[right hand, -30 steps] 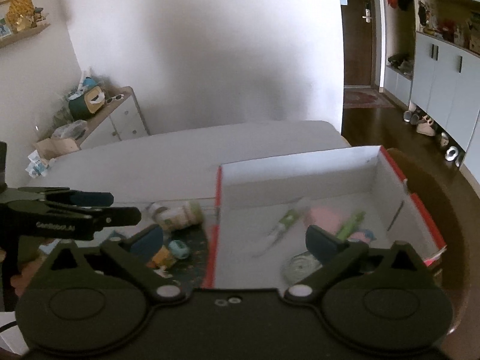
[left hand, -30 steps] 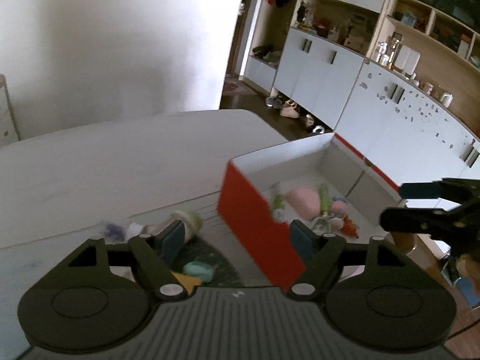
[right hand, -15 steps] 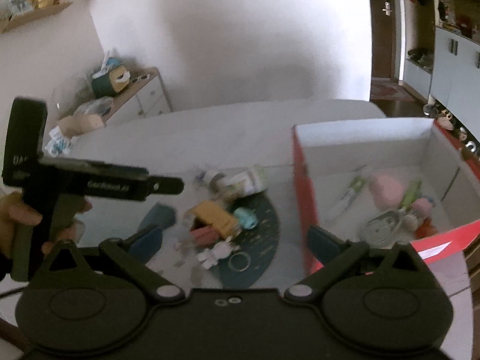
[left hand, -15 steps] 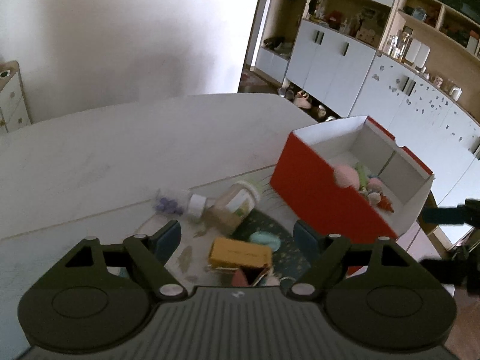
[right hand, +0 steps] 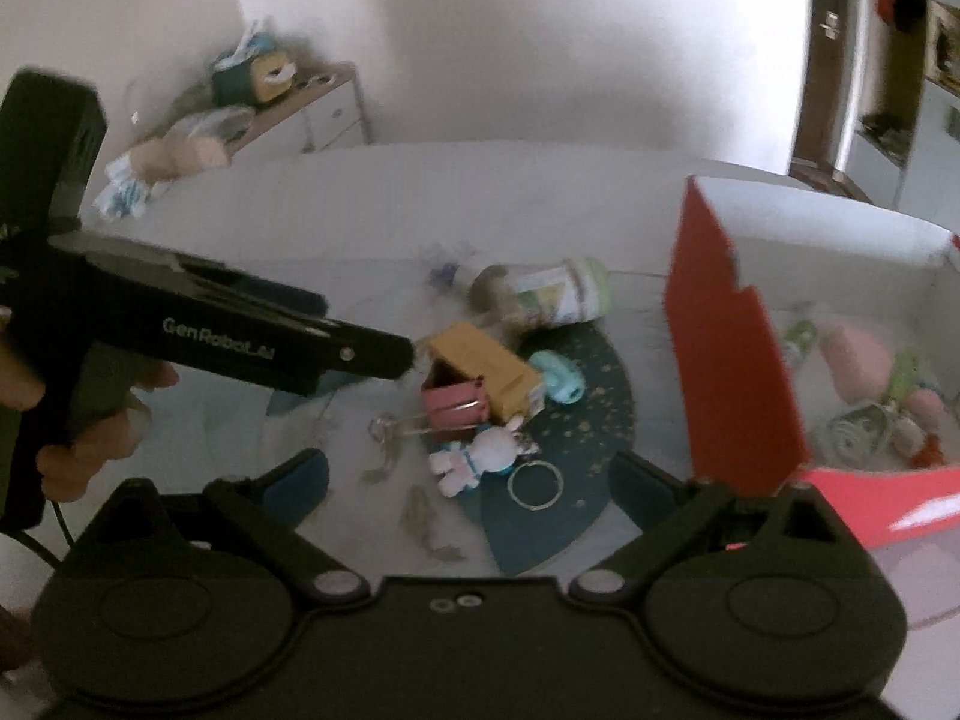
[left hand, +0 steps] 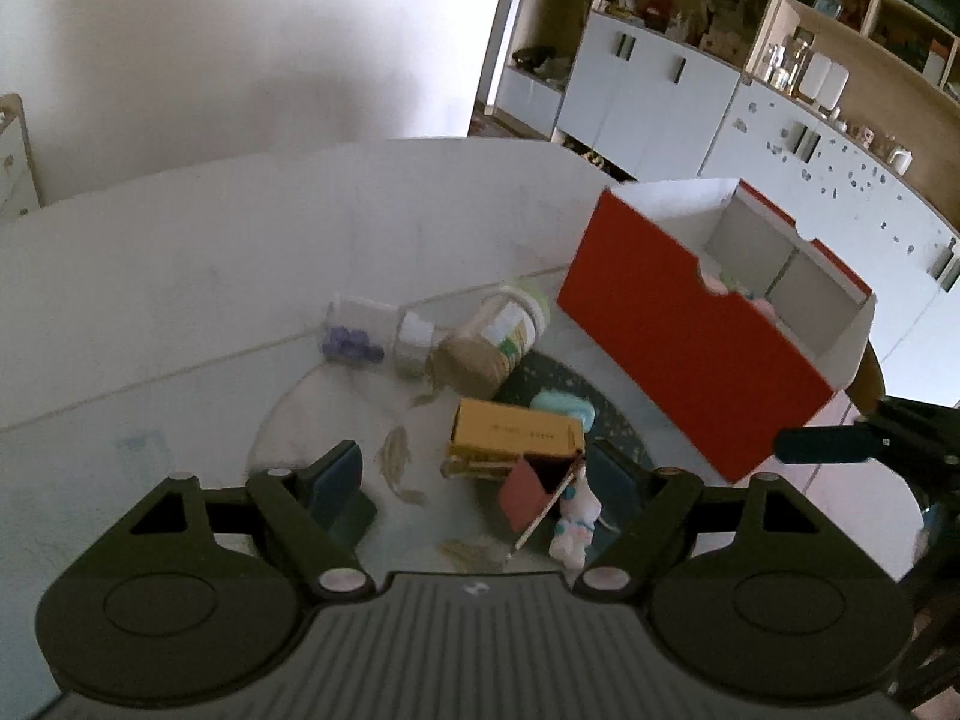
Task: Organize rigid objects
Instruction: 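Move left gripper to metal binder clip while right gripper approaches white bunny keychain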
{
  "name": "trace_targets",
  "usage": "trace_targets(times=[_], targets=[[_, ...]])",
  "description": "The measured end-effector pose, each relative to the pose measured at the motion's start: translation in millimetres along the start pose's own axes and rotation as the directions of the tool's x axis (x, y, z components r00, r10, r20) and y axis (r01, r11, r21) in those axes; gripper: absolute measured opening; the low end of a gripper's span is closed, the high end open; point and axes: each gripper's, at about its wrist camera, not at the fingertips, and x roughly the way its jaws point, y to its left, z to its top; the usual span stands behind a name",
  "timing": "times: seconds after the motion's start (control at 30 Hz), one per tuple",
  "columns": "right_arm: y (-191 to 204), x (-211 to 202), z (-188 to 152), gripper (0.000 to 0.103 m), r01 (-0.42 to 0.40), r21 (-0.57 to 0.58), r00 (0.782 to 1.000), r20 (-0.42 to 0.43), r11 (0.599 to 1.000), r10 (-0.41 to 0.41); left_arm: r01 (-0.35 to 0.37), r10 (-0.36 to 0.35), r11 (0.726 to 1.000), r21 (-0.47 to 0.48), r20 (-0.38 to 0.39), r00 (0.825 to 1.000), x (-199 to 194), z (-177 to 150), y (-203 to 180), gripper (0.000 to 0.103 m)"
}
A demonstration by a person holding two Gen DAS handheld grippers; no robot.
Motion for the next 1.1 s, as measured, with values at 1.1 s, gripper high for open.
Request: trace_targets(times=[1.1], targets=[[-3, 56, -7, 0.072, -0.079, -0.181, 0.996, -0.052, 0.980, 0.071, -0.008, -0.020, 0.974, -0.228, -0.118, 0.993, 61, -6, -23, 0.072]])
